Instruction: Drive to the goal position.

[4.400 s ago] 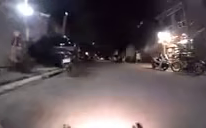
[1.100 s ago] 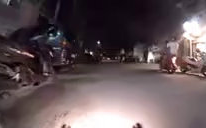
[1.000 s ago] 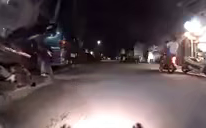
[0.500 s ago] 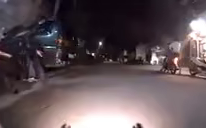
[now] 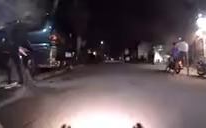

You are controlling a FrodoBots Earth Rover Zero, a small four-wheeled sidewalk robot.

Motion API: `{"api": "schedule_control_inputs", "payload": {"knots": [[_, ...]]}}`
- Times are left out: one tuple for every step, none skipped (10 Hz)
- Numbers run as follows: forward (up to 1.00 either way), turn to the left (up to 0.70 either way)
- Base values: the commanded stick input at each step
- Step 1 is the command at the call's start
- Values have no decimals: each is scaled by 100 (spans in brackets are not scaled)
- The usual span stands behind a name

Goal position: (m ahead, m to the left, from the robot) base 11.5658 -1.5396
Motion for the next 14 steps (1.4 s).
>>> {"api": "schedule_control_inputs", "payload": {"knots": [[85, 0], [85, 0], [85, 0], [85, -21], [85, -34], [85, -30], [85, -25], [85, -7], [85, 0], [85, 0], [85, 0], [85, 0], [85, 0], [85, 0]]}}
